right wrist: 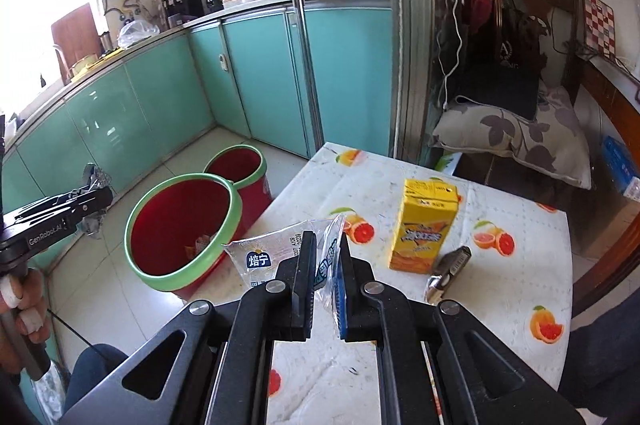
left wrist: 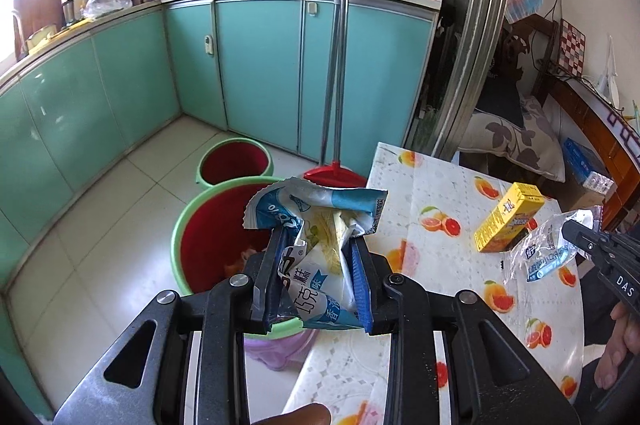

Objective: Collect trash
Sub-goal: 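Carry both bags over the red bucket and open both tools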

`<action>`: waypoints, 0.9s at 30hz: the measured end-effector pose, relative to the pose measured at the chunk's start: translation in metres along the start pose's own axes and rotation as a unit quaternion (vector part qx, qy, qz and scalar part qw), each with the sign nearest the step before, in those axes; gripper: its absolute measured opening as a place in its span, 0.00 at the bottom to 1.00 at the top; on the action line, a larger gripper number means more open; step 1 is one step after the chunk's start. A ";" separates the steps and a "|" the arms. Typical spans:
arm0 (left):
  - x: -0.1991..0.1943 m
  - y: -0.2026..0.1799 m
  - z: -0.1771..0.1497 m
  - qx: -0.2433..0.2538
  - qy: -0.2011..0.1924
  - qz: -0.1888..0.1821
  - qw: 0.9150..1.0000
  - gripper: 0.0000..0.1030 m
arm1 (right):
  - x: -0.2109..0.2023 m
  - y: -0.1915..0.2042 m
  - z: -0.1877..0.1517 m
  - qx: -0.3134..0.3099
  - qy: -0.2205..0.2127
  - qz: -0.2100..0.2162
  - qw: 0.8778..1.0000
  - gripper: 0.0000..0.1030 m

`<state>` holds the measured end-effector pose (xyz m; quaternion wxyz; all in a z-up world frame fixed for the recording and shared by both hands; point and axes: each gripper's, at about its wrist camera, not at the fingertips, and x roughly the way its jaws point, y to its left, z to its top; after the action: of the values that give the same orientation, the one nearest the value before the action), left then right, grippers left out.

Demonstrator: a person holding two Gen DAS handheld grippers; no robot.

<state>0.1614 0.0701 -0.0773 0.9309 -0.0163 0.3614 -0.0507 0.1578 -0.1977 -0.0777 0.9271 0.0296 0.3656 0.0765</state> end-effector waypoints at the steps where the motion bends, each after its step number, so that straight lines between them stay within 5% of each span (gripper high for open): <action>1: 0.000 0.004 0.002 -0.001 -0.002 0.002 1.000 0.28 | 0.001 0.006 0.004 0.000 -0.002 0.005 1.000 0.06; 13: 0.015 0.042 0.010 -0.022 -0.001 0.023 1.000 0.28 | 0.026 0.062 0.029 -0.023 -0.008 0.028 0.999 0.06; 27: 0.100 0.079 -0.002 -0.047 0.068 0.028 0.996 0.28 | 0.048 0.111 0.029 -0.057 0.004 0.043 0.997 0.06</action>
<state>0.2401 0.1384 -0.1512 0.9035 -0.0459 0.4260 -0.0084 0.1990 -0.0806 -0.0761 0.9216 -0.0083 0.3628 0.1374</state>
